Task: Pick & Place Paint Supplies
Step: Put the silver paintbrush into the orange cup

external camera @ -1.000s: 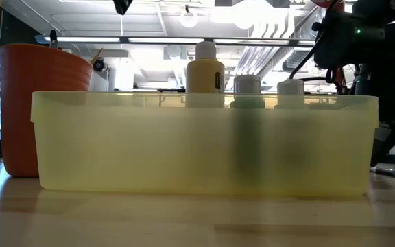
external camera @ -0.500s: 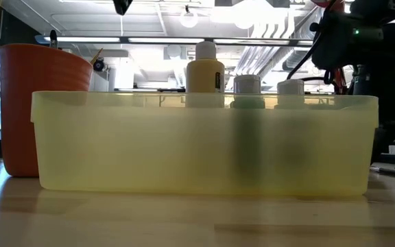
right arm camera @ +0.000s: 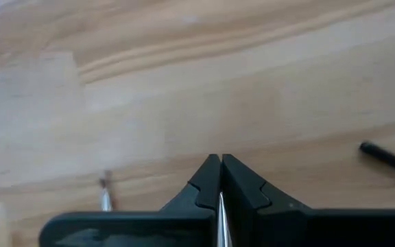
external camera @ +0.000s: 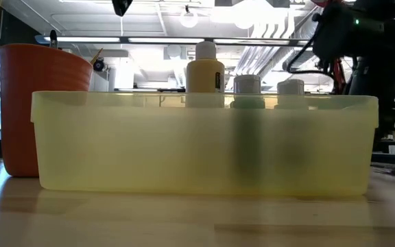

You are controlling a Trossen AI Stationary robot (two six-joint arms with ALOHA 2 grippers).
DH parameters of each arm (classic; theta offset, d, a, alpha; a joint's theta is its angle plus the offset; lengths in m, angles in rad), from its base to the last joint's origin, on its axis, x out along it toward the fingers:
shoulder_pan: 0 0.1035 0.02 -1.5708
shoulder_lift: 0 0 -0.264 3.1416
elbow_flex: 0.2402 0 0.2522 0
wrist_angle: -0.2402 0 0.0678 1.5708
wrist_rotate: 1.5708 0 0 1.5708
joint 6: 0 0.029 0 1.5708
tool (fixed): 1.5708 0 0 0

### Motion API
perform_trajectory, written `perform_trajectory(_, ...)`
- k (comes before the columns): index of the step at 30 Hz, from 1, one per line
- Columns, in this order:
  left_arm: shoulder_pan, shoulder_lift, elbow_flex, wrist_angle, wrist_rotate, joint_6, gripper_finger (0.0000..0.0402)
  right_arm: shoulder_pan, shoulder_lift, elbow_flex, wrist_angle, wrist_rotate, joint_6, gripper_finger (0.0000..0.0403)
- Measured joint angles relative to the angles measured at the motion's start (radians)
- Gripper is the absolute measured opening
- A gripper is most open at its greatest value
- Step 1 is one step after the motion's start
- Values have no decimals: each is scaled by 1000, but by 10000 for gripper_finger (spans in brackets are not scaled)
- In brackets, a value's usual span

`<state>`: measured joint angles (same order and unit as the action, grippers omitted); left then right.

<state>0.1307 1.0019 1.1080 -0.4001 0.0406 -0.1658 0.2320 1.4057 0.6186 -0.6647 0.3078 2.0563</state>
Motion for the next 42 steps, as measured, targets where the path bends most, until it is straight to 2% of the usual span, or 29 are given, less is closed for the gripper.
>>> perform_trajectory(4,0,0,0,0,0,0,97,0,-39,0,-3,11,-42,3)
perform_trajectory(10,0,0,0,0,0,1,97,1,-134,1,24,98,-123,3)
perform_trajectory(16,0,0,0,0,0,1,97,1,-267,2,109,178,-288,3)
perform_trajectory(23,0,0,0,9,0,-25,97,1,-385,3,324,276,-533,3)
perform_trajectory(29,0,0,0,54,4,-46,97,1,-420,3,624,348,-823,3)
perform_trajectory(31,0,1,0,82,36,-49,97,1,-420,3,750,361,-933,3)
perform_trajectory(37,0,15,0,245,229,-56,97,1,-417,5,1063,375,-1204,3)
perform_trajectory(42,0,28,0,329,276,-78,97,1,-413,50,1085,375,-1300,3)
